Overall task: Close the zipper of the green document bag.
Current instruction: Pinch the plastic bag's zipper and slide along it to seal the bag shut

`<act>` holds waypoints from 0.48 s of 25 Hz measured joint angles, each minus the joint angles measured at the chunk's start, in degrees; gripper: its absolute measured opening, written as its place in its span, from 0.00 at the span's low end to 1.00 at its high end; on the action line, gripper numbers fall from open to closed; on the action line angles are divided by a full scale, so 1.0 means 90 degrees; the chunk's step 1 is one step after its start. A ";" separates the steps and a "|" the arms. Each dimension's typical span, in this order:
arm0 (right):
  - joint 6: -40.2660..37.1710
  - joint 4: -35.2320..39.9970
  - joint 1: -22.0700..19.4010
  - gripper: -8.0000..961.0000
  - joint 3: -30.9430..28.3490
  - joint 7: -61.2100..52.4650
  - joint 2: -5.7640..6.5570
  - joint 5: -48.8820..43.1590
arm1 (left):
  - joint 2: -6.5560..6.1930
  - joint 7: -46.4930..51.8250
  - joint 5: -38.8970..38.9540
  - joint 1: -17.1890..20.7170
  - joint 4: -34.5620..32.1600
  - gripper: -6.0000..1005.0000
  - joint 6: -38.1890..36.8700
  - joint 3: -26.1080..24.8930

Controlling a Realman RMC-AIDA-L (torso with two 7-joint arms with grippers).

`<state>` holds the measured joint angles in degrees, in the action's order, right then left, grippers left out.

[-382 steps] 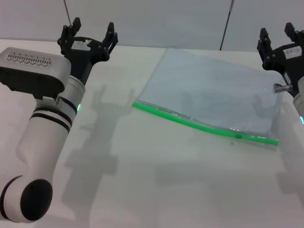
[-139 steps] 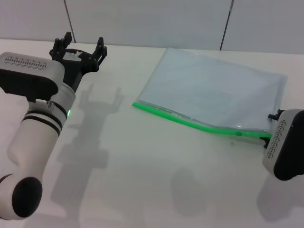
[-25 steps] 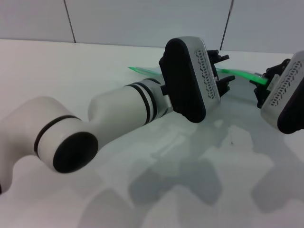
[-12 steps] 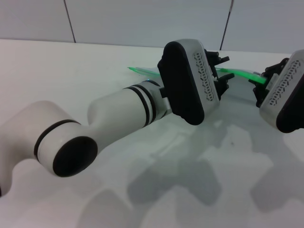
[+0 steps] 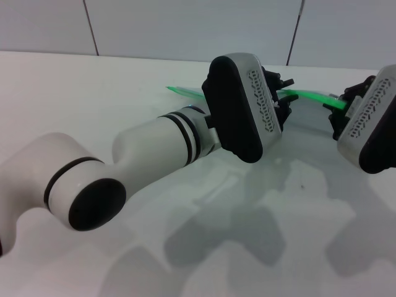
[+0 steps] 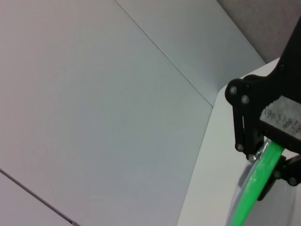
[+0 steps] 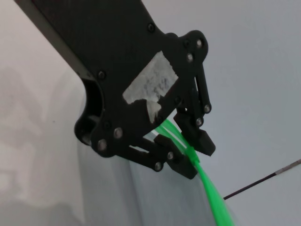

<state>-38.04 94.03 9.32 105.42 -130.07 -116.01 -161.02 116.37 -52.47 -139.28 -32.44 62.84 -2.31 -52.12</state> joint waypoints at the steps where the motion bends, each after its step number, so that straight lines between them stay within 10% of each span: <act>1: -0.0001 0.0000 0.0000 0.06 0.0003 0.0000 0.0000 0.0000 | 0.0000 0.0000 0.0000 -0.0006 0.0000 0.25 0.0000 0.0000; 12: -0.0001 -0.0024 0.0018 0.06 0.0014 0.0000 0.0000 0.0000 | 0.0000 0.0001 -0.0002 -0.0024 -0.0009 0.20 0.0000 0.0000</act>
<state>-38.05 93.81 9.48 105.54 -130.07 -116.01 -161.02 116.37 -52.47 -139.30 -32.66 62.75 -2.30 -52.12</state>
